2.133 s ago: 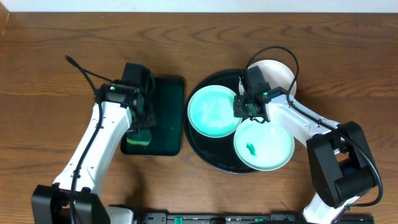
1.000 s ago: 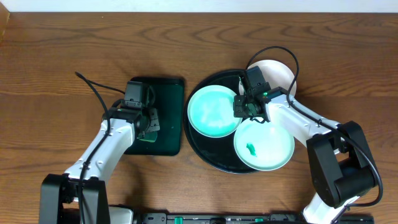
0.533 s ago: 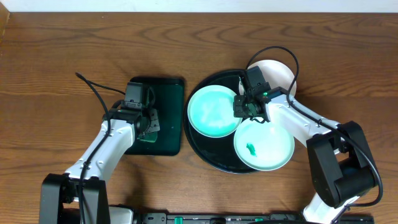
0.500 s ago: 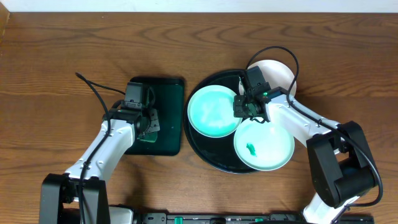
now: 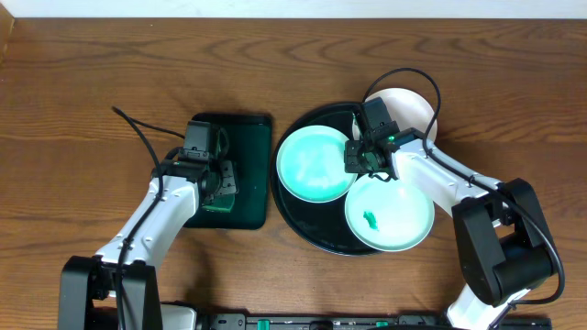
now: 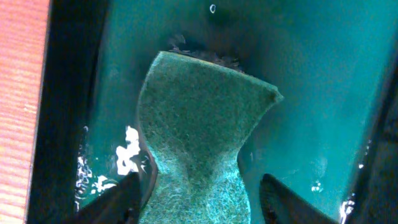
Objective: Clean dirty plates on tray and stack at the side
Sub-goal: 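Release the sponge and raise the left gripper to the left side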
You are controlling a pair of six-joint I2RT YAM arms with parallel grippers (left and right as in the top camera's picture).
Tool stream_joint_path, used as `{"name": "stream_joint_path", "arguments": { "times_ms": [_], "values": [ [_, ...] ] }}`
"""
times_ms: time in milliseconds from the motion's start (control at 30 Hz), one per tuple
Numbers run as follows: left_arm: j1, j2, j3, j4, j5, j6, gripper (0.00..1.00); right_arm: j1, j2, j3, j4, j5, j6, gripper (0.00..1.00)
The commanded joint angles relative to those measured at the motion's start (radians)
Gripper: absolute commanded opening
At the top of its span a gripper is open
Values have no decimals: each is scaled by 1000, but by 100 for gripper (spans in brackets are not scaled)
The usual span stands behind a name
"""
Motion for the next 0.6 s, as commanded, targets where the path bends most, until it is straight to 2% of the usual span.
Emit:
{"name": "stream_joint_path", "arguments": {
  "times_ms": [0,200,400,567],
  "values": [
    [4,-51,41,-12,10,2,68,21,14,-3,3,-43,-1,4],
    [11,-168,110,-27,9,-3,73,21,14,-3,3,-43,-11,6],
    [82,-280,157,-23,-25,-36,75,21,14,-3,2,-43,-11,22],
    [171,-320,157,-22,-89,-35,76,21,14,-3,2,-43,-11,26]
  ]
}}
